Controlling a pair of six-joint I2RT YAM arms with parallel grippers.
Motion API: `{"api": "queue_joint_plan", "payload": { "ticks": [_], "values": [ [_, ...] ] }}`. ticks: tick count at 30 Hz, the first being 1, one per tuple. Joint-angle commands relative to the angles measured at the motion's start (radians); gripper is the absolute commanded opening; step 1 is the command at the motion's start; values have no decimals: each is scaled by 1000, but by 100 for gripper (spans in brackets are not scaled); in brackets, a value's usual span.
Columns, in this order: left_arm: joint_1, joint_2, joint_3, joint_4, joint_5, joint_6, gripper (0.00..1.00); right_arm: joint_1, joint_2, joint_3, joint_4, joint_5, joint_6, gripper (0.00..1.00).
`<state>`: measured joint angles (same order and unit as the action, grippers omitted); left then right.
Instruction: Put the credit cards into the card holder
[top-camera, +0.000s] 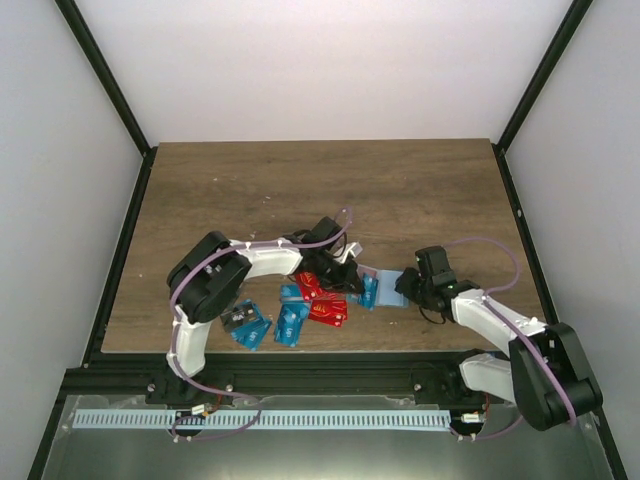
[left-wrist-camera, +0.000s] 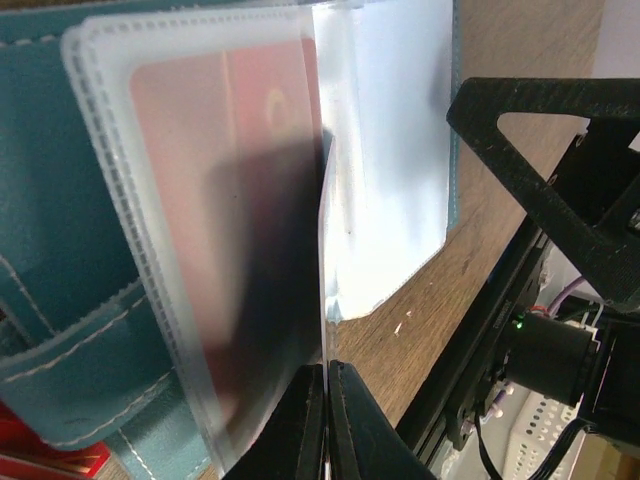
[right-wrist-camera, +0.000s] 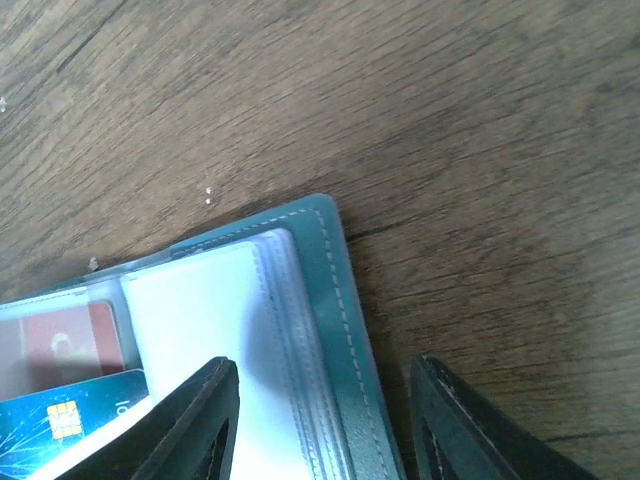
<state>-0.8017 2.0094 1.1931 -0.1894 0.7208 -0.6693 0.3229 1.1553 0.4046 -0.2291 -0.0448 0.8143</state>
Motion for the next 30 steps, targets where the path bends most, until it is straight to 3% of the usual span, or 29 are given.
{"api": "queue_joint_plan", "payload": {
  "ticks": [1, 30],
  "values": [
    [11, 38, 36, -32, 12, 17, 4, -9, 21, -24, 23, -41, -25, 49],
    [20, 125, 157, -111, -5, 43, 4, -9, 46, -42, 68, -123, -41, 44]
  ]
}}
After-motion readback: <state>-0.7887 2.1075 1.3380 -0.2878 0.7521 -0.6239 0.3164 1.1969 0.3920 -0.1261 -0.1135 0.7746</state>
